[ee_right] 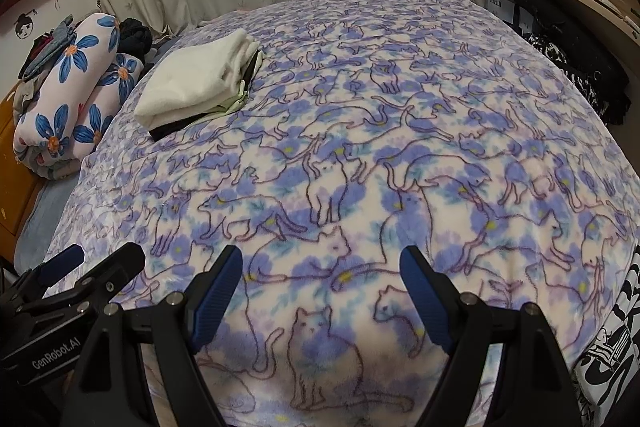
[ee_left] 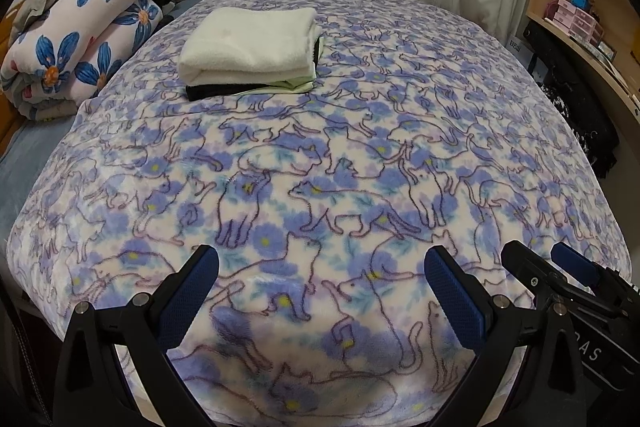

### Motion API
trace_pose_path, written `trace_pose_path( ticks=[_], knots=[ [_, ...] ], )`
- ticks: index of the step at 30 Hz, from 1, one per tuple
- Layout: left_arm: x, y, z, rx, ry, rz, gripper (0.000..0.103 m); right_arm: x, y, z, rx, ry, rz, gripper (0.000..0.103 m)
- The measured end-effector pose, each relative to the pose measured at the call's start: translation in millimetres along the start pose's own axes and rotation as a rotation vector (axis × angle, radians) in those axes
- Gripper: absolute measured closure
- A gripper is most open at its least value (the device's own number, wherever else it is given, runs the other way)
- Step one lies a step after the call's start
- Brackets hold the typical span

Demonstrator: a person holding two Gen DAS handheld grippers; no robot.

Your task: Fold large clothes

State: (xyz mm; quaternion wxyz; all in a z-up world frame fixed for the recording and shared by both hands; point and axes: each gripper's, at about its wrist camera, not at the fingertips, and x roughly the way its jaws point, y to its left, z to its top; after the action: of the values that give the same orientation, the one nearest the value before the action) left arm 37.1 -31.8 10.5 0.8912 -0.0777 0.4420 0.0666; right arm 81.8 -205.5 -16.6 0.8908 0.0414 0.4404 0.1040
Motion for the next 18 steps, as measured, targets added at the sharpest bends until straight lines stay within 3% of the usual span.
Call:
trace_pose_path(
  ticks=[18],
  knots=[
    [1.2, 0.0, -1.4, -0.006, 0.018, -0.001, 0.001, 0.6, 1.1, 0.4, 0.0, 0.006, 0.0, 0.022]
  ],
)
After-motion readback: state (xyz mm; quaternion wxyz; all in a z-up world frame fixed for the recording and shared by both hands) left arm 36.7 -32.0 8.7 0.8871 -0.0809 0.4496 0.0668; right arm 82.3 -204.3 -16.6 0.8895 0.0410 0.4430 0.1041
